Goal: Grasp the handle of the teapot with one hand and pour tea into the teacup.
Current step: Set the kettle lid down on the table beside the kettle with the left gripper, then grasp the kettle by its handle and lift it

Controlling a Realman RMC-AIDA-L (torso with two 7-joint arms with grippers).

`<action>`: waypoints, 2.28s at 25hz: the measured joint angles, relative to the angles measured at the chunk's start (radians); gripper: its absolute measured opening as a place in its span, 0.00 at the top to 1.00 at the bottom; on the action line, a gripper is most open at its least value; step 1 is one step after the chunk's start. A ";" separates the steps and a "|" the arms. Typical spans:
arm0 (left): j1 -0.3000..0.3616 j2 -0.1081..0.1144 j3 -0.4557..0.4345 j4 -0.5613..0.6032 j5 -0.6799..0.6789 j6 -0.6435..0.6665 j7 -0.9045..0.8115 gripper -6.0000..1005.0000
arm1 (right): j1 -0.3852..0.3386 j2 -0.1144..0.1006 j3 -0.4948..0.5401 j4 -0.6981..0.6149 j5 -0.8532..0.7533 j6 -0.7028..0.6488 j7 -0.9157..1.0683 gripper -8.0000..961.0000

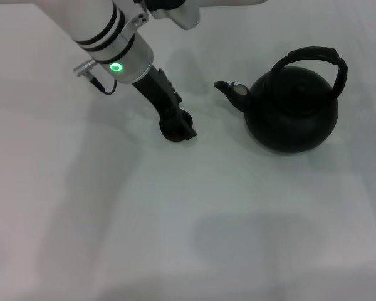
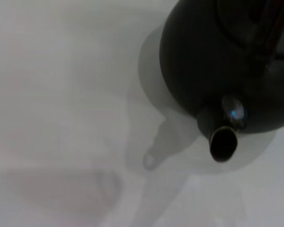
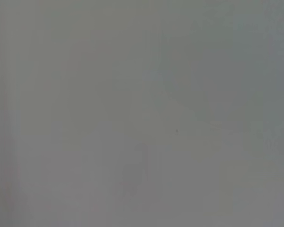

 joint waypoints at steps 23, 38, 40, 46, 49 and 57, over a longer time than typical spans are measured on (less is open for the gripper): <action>0.020 0.009 0.000 -0.178 -0.235 0.042 0.074 0.13 | 0.007 -0.004 0.004 0.008 0.013 0.004 -0.001 0.09; 0.296 0.004 0.000 -0.194 -1.075 0.027 0.509 0.13 | 0.008 -0.005 0.005 0.002 0.068 0.012 -0.001 0.09; 0.372 0.004 -0.001 -0.132 -1.240 0.028 0.639 0.13 | 0.011 -0.005 0.005 0.001 0.079 0.022 0.000 0.09; 0.535 0.005 -0.004 0.020 -1.575 0.065 0.967 0.13 | 0.017 -0.008 0.000 0.000 0.084 0.027 0.072 0.09; 0.606 0.003 -0.009 0.063 -1.710 0.130 1.100 0.13 | 0.021 -0.012 -0.005 0.004 0.059 0.027 0.125 0.09; 0.740 0.000 -0.012 0.169 -1.981 0.223 1.306 0.13 | 0.014 -0.050 -0.005 0.002 -0.174 -0.021 0.340 0.10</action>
